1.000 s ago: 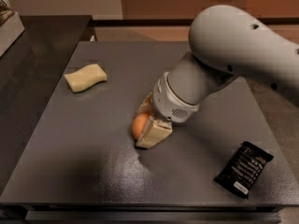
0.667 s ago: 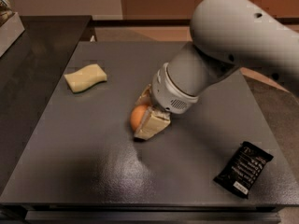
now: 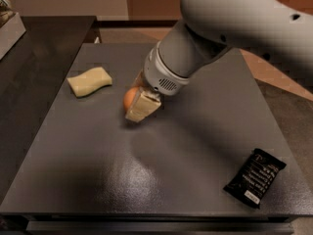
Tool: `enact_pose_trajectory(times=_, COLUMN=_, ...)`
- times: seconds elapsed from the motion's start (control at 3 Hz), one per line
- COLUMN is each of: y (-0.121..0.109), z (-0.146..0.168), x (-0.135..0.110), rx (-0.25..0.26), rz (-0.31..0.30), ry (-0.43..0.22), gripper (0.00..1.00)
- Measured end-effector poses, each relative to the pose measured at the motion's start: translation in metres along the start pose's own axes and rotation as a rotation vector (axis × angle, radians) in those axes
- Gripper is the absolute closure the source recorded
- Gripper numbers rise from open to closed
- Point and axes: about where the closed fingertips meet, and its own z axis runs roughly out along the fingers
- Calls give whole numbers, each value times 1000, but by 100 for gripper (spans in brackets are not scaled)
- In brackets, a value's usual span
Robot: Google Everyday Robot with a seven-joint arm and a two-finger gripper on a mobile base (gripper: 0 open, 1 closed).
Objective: Move orange near sponge
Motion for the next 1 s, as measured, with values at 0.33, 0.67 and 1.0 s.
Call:
enact_pose_trajectory(times=0.33, y=-27, z=11, x=-15, rx=48, rz=36, ry=-6, gripper=100)
enact_pose_trajectory(times=0.67, y=-49, z=24, x=-25, rx=78, rz=56, ry=-9, gripper=100)
enact_pose_trajectory(times=1.0, y=-68, z=37, x=-33, rx=102, rz=73, ry=-13, gripper=100)
